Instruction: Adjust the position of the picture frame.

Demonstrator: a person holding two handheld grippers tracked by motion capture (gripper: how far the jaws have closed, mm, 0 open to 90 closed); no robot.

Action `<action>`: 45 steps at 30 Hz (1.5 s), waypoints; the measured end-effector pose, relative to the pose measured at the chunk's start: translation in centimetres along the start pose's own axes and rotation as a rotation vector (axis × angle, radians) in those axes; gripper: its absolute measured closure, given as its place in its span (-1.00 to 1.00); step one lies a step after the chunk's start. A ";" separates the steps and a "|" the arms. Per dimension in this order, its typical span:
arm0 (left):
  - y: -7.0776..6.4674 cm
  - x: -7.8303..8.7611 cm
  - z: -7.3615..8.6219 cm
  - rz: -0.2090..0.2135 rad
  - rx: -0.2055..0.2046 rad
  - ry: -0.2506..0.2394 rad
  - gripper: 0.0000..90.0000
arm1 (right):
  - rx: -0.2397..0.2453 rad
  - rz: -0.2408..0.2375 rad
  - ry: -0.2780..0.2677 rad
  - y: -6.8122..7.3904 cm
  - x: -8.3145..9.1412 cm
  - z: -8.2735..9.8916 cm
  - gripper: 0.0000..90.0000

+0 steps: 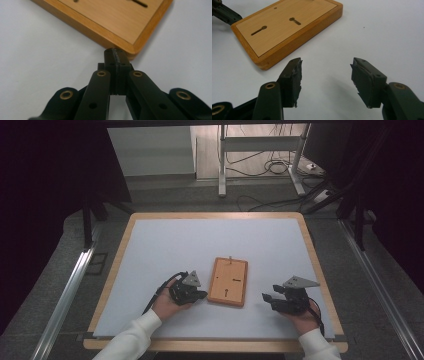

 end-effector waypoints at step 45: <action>2.3 4.6 3.4 -0.142 0.213 -0.125 -0.20 | 0.037 0.040 0.130 -0.6 -10.1 -5.5 1.00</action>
Point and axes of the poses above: each handheld gripper's, and its own axes: x roughly backward along the jaws, z roughly out of its underside, y roughly to its left, the point moved 4 cm from there along -x, roughly forward along the jaws, and after that the axes turned 8 degrees about x, right-handed, at the moved point
